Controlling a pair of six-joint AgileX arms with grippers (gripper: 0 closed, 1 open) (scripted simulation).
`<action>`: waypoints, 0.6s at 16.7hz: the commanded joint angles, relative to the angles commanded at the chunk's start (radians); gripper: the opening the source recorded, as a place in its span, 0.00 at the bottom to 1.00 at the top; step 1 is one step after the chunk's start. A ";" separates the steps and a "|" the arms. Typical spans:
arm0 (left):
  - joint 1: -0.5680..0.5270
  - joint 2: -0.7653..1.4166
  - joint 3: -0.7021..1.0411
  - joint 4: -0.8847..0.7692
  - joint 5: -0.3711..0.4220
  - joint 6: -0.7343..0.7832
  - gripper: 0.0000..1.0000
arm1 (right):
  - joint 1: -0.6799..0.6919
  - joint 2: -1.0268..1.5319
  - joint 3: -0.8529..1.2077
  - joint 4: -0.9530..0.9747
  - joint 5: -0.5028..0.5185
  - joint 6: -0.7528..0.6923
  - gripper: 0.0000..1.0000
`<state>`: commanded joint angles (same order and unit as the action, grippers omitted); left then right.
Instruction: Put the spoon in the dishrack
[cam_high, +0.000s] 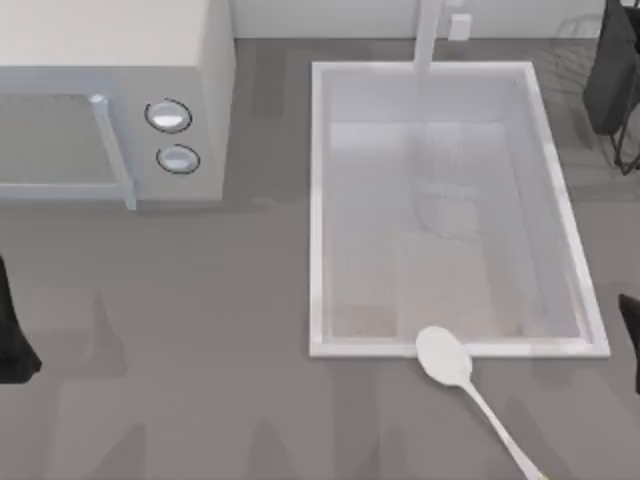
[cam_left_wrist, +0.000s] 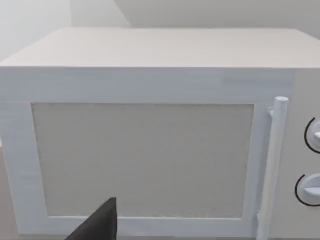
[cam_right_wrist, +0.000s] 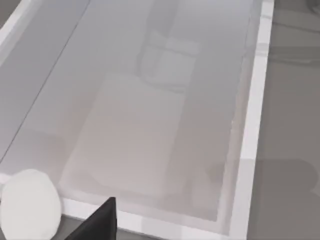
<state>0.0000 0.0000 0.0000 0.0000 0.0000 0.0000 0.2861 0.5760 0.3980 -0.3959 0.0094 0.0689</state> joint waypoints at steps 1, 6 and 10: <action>0.000 0.000 0.000 0.000 0.000 0.000 1.00 | 0.042 0.100 0.056 -0.061 0.000 0.012 1.00; 0.000 0.000 0.000 0.000 0.000 0.000 1.00 | 0.242 0.548 0.329 -0.352 0.002 0.066 1.00; 0.000 0.000 0.000 0.000 0.000 0.000 1.00 | 0.366 0.806 0.505 -0.525 0.010 0.095 1.00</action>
<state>0.0000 0.0000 0.0000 0.0000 0.0000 0.0000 0.6517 1.3818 0.9030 -0.9207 0.0195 0.1635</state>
